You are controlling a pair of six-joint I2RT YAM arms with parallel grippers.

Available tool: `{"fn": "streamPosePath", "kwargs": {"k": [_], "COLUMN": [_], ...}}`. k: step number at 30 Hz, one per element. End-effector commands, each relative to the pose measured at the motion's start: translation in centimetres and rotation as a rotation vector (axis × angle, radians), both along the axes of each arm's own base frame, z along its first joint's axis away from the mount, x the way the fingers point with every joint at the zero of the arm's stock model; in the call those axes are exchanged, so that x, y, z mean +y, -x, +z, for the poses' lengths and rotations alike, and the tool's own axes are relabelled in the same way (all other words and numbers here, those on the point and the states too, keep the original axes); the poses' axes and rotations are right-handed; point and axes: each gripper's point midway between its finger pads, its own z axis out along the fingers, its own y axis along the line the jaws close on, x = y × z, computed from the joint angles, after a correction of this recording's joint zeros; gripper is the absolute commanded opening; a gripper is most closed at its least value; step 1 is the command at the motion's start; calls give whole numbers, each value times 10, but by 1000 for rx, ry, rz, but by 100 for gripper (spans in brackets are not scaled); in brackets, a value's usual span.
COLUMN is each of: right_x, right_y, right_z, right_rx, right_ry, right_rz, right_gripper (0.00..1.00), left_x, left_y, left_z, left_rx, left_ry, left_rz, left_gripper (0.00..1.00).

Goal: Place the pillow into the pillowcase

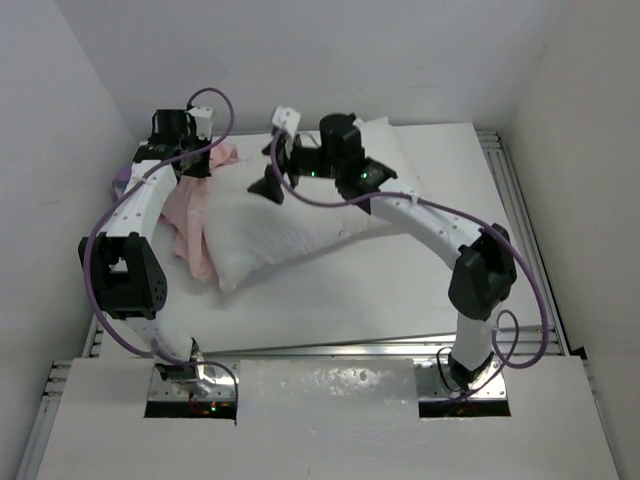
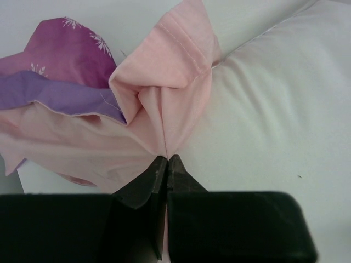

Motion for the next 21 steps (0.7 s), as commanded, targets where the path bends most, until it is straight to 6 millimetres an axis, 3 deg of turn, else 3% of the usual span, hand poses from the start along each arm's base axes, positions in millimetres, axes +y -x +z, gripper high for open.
{"fn": "streamPosePath", "kwargs": {"k": [1,2,3,4,5,6,8,9,10,11,13,15,16,17,18,19,20,21], "right_x": [-3,-1,-2,4,4,8,13,16,22,25,31,35,36,39,38,35,31,32], "right_y": [-29,-46,-74,-103,-129,-156,-181,-184,-188,-184,-177,-168,-163,-149,-136,-117,-107,-102], "right_z": [-17,-22,0,-41,-21,-67,-68,-79,-75,-97,-111,-128,-136,-143,-154,-181,-167,-161], "right_rx": [95,113,126,192,166,200,143,146,112,148,151,180,164,177,201,198,183,149], "right_ry": [64,51,-13,7,-43,-10,-29,-35,-85,-86,-92,-36,0,31,75,142,148,127], "right_rz": [73,49,0,-46,-85,-160,-210,-211,-193,-178,-132,-109,-87,-55,-33,3,-8,-6], "right_gripper": [99,99,99,99,99,99,99,99,99,99,99,89,79,57,43,14,0,0], "left_x": [-10,-10,-10,-11,-16,-24,-32,-35,-38,-43,-48,-50,-52,-53,-53,-54,-54,-55], "left_y": [-7,-8,-9,-11,-12,-14,-14,-15,-15,-14,-13,-13,-13,-13,-13,-13,-13,-13], "left_z": [28,27,26,25,25,25,24,26,27,28,30,30,30,30,30,30,29,29], "left_rx": [-73,-69,-67,-63,-65,-64,-61,-65,-66,-68,-76,-77,-78,-78,-80,-80,-78,-81], "left_ry": [3,2,0,5,8,12,27,35,41,56,69,77,84,90,94,100,100,103], "left_rz": [-43,-43,-46,-52,-62,-81,-105,-116,-126,-144,-166,-171,-177,-179,-179,-182,-182,-183], "left_gripper": [0,0,0,0,0,0,0,0,0,0,0,0,0,0,0,0,0,0]}}
